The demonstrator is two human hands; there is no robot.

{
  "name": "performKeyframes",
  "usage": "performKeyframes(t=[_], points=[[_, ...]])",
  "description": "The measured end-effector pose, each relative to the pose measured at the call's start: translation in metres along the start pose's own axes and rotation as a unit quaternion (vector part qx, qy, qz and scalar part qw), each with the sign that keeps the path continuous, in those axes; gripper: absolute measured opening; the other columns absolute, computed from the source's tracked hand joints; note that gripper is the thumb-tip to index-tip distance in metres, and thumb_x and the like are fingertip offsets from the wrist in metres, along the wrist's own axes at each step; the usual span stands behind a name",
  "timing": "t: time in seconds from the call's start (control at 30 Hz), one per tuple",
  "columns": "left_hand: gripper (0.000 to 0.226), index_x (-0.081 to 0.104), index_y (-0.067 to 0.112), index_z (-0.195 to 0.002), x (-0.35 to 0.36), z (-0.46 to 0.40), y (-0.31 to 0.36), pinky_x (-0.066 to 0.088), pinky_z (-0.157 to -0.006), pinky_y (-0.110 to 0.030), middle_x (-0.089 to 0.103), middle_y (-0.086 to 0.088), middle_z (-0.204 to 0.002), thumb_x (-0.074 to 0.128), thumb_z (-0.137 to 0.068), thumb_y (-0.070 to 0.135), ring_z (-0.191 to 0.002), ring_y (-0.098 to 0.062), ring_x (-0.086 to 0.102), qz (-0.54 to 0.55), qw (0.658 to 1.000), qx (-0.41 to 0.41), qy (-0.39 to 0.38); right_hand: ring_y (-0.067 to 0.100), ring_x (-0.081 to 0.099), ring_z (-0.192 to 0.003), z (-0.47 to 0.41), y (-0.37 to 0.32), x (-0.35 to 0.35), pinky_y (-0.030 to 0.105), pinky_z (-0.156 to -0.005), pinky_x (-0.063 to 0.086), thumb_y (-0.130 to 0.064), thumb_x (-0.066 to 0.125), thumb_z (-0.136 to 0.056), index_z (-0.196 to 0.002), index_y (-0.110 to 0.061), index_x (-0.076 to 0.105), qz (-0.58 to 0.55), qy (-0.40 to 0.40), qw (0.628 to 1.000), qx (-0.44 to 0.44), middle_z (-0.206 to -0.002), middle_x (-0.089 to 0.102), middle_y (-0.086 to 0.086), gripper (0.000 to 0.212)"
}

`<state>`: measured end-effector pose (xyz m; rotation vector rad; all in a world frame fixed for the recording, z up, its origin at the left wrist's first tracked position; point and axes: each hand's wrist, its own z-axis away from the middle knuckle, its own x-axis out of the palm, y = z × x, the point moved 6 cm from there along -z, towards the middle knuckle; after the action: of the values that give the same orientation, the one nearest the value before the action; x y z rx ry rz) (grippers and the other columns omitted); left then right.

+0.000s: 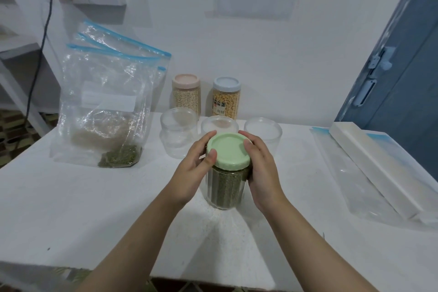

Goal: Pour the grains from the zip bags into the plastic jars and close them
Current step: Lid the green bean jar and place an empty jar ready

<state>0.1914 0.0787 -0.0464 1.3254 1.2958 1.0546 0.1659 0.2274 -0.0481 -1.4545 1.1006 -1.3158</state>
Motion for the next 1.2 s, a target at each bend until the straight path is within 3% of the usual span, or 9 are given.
performKeyframes(t=[0.17,0.3,0.43,0.53,0.63,0.8,0.97,1.1,1.2], points=[[0.042,0.038,0.046,-0.143,0.007,-0.002,-0.005,0.037,-0.085,0.001,0.045,0.024,-0.14,0.042,-0.102,0.037,-0.115,0.026,0.042,0.017,0.999,-0.028,0.012,0.004,0.063,-0.113,0.008,0.003,0.009,0.031,-0.095,0.051,-0.037,0.04,-0.104,-0.125,-0.044,0.059,0.019,-0.018,1.0,0.009,-0.119,0.067,-0.018,0.029],[0.042,0.032,0.049,-0.144,0.017,-0.004,-0.008,0.043,-0.088,-0.011,0.05,0.018,-0.136,0.031,-0.106,0.03,-0.116,0.01,0.053,0.045,0.998,-0.041,0.013,0.01,0.063,-0.113,0.009,0.002,0.011,0.04,-0.098,0.052,-0.035,0.039,-0.104,-0.12,-0.045,0.06,0.034,0.009,0.999,0.008,-0.119,0.067,-0.013,0.028],[0.042,0.033,0.043,-0.144,0.022,-0.004,-0.002,0.045,-0.083,-0.006,0.051,0.019,-0.131,0.034,-0.106,0.026,-0.108,0.012,0.056,0.059,0.998,-0.027,-0.007,0.015,0.064,-0.112,0.015,-0.002,0.009,0.032,-0.082,0.053,-0.031,0.038,-0.104,-0.119,-0.043,0.059,0.037,0.033,0.999,0.001,-0.121,0.065,-0.007,0.028],[0.043,0.032,0.04,-0.144,0.028,-0.004,0.019,0.044,-0.086,-0.007,0.049,0.018,-0.134,0.04,-0.104,0.027,-0.113,0.01,0.054,0.052,0.998,0.01,-0.034,0.013,0.064,-0.108,0.018,-0.02,0.005,0.023,-0.074,0.051,-0.03,0.041,-0.103,-0.121,-0.043,0.058,0.037,0.045,0.998,-0.03,-0.12,0.064,-0.006,0.028],[0.044,0.033,0.036,-0.144,0.032,-0.015,0.05,0.044,-0.086,-0.006,0.049,0.017,-0.132,0.042,-0.103,0.022,-0.11,0.013,0.054,0.047,0.996,0.063,-0.041,0.014,0.064,-0.108,0.017,-0.049,0.004,0.026,-0.077,0.051,-0.034,0.045,-0.097,-0.121,-0.045,0.057,0.048,0.055,0.994,-0.084,-0.121,0.063,-0.005,0.029],[0.039,0.036,0.029,-0.14,0.045,-0.047,0.099,0.045,-0.088,-0.012,0.06,0.032,-0.11,0.041,-0.104,0.017,-0.106,0.009,0.057,0.038,0.986,0.152,-0.056,-0.001,0.062,-0.091,-0.002,-0.103,-0.002,0.016,-0.068,0.048,-0.034,0.042,-0.09,-0.122,-0.043,0.055,0.072,0.075,0.979,-0.173,-0.108,0.064,-0.018,0.036],[0.04,0.036,0.025,-0.141,0.063,-0.097,0.128,0.047,-0.09,-0.02,0.058,0.003,-0.12,0.044,-0.102,0.023,-0.108,-0.006,0.059,0.046,0.977,0.201,-0.053,0.005,0.06,-0.099,-0.046,-0.141,-0.016,0.025,-0.076,0.048,-0.034,0.04,-0.09,-0.124,-0.041,0.054,0.076,0.088,0.97,-0.213,-0.121,0.059,-0.009,0.038],[0.039,0.035,0.023,-0.142,0.08,-0.147,0.134,0.047,-0.091,-0.019,0.056,-0.003,-0.125,0.039,-0.104,0.02,-0.109,-0.01,0.058,0.033,0.975,0.219,-0.036,0.003,0.057,-0.094,-0.094,-0.158,-0.034,0.021,-0.073,0.045,-0.035,0.039,-0.09,-0.125,-0.039,0.054,0.09,0.097,0.967,-0.218,-0.122,0.059,-0.007,0.038],[0.035,0.034,0.023,-0.141,0.096,-0.188,0.129,0.045,-0.087,-0.014,0.054,0.003,-0.12,0.035,-0.107,0.017,-0.103,-0.006,0.056,0.004,0.978,0.206,-0.017,0.007,0.058,-0.096,-0.137,-0.157,-0.055,0.024,-0.073,0.046,-0.035,0.04,-0.088,-0.122,-0.039,0.056,0.076,0.1,0.973,-0.195,-0.12,0.06,-0.007,0.038]])
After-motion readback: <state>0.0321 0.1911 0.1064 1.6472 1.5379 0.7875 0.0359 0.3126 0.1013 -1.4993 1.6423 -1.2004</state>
